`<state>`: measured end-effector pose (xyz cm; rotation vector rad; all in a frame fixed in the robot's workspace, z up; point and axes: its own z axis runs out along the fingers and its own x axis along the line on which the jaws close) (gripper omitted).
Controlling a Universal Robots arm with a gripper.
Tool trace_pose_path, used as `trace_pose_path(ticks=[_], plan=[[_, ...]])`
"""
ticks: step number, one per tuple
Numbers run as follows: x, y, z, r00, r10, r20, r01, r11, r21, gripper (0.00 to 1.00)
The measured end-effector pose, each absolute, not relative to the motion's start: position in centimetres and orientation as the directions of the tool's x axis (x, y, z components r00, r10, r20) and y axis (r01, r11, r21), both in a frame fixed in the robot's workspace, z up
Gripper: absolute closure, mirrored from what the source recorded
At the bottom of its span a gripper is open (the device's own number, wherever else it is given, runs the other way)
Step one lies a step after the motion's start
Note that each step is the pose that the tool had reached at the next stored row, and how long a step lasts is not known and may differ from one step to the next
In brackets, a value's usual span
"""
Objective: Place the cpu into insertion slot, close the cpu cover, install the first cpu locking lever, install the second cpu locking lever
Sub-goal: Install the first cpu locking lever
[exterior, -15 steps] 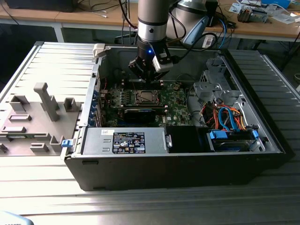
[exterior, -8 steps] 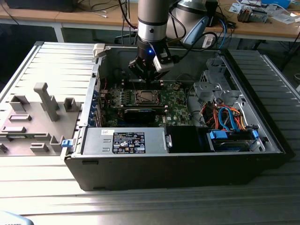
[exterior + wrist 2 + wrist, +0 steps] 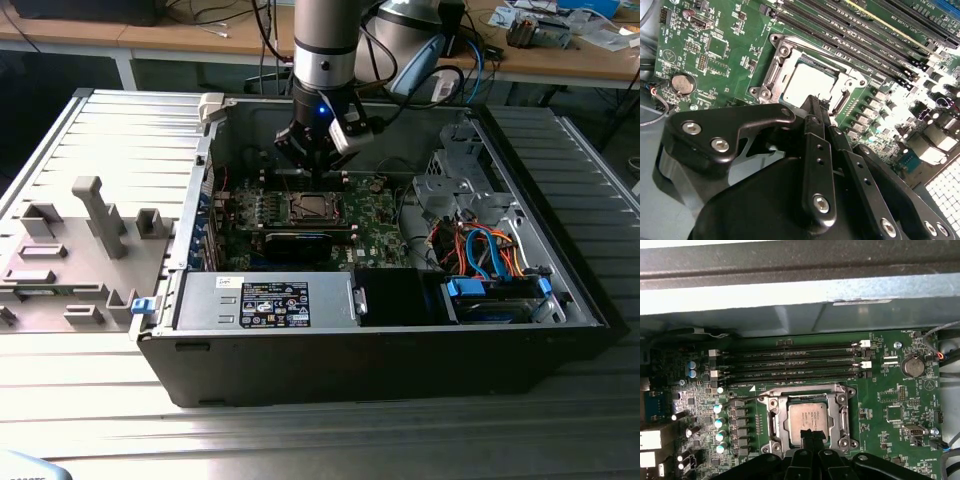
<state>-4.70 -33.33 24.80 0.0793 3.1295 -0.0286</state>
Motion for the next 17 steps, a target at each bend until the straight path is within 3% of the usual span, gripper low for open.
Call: trace_pose_path(ticks=[17], plan=[[-4.7, -33.33, 24.81, -1.0, 0.023, -0.011, 0.023, 1.0, -0.019, 0.89]])
